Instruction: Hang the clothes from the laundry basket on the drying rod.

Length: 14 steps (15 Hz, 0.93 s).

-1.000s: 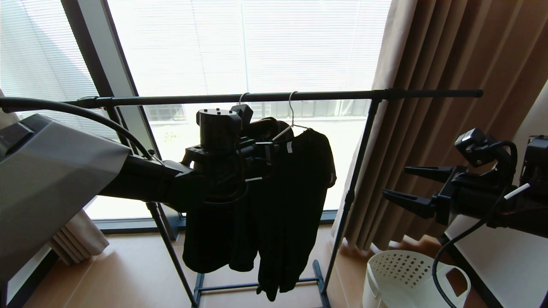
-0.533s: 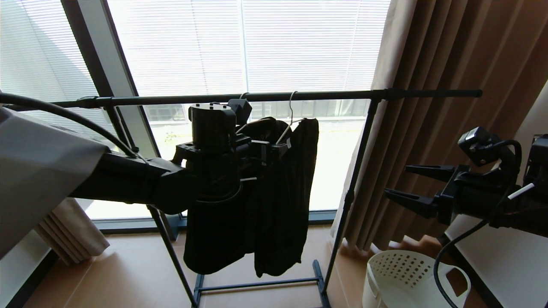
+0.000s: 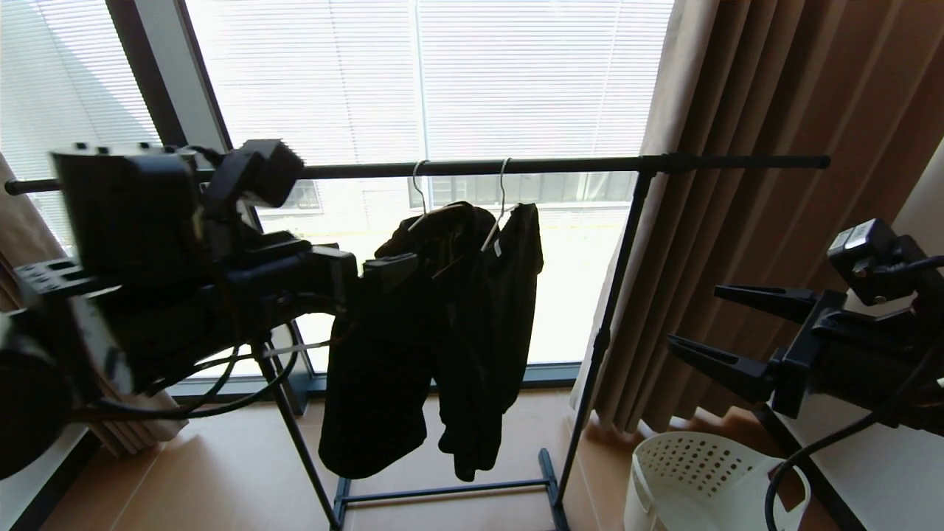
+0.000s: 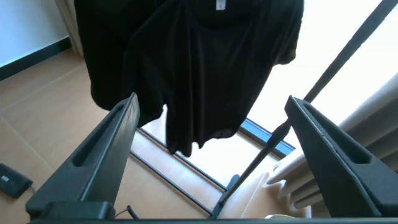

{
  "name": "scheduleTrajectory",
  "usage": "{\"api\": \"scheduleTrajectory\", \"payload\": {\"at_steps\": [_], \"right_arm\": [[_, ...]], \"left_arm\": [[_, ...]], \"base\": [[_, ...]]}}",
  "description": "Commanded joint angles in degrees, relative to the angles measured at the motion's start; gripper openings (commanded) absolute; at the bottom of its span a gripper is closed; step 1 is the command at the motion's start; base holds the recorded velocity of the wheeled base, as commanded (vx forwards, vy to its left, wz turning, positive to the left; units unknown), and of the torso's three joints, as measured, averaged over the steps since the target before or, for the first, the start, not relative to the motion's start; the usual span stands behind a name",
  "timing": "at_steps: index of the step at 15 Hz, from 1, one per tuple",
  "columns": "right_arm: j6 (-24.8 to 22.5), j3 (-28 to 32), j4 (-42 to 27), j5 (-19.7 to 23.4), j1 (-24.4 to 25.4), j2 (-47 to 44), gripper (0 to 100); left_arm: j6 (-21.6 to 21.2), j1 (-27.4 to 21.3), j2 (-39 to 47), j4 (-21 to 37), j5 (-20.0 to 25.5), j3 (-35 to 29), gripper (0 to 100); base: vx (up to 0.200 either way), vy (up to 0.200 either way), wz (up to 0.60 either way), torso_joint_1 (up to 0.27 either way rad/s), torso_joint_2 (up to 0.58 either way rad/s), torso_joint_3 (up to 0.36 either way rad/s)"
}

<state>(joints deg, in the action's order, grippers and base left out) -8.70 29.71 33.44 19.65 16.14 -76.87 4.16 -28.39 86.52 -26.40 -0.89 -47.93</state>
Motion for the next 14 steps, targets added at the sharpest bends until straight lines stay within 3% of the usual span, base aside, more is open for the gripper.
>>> {"api": "scheduleTrajectory", "payload": {"at_steps": [1,5,9,14], "right_arm": [[0.53,-1.5,-1.62,-3.13,1.09,7.18,100],[0.62,-2.29,-13.93,-10.16,1.0,17.46,100],[4.75,-5.54,-19.73,-12.18,0.65,27.3,100],[8.18,-8.61,-30.01,-15.52,0.65,41.81,100]], "left_arm": [[-0.38,2.73,-16.82,0.48,0.19,13.48,100],[-0.64,3.52,-27.89,0.56,0.19,22.18,100],[-0.64,3.69,-34.75,2.5,-0.16,27.02,100],[-4.77,9.06,-50.83,17.0,-0.25,29.83,100]], "base": [[0.0,0.0,0.0,0.0,0.0,0.0],[0.0,0.0,0.0,0.0,0.0,0.0],[0.0,0.0,0.0,0.0,0.0,0.0],[0.0,0.0,0.0,0.0,0.0,0.0]]}}
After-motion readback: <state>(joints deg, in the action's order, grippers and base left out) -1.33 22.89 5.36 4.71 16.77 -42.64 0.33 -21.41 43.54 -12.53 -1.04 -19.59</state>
